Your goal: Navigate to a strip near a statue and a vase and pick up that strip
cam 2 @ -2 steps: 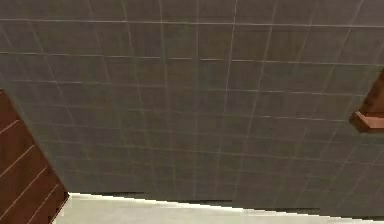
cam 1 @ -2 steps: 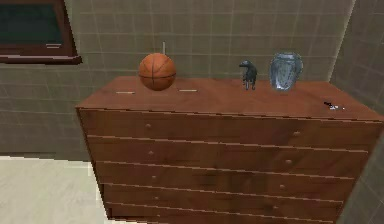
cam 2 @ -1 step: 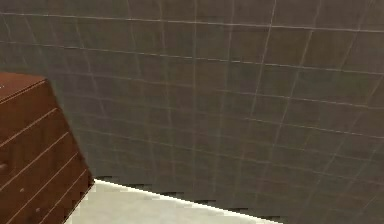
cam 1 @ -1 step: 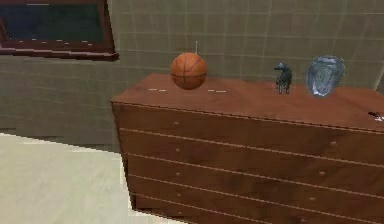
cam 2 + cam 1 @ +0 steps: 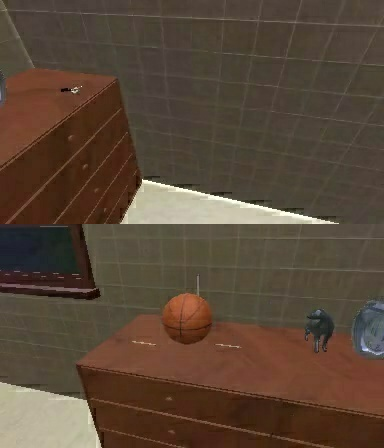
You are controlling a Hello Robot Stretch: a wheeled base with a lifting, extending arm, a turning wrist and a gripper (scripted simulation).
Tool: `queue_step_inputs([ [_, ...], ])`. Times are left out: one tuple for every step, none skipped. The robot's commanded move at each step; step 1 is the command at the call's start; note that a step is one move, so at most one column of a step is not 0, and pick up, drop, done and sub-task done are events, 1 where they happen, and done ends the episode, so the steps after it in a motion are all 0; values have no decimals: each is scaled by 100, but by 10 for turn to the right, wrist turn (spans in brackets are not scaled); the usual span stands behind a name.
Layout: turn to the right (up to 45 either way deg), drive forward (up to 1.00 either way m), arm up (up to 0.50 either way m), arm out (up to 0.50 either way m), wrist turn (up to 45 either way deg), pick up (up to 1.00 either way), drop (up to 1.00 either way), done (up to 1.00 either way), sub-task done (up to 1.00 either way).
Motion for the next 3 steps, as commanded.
queue_step_inputs([
  [450, 0, 0, 0, 0, 0, 0, 0, 0],
  [450, 0, 0, 0, 0, 0, 0, 0, 0],
  [30, 0, 0, 0, 0, 0, 0, 0, 0],
])
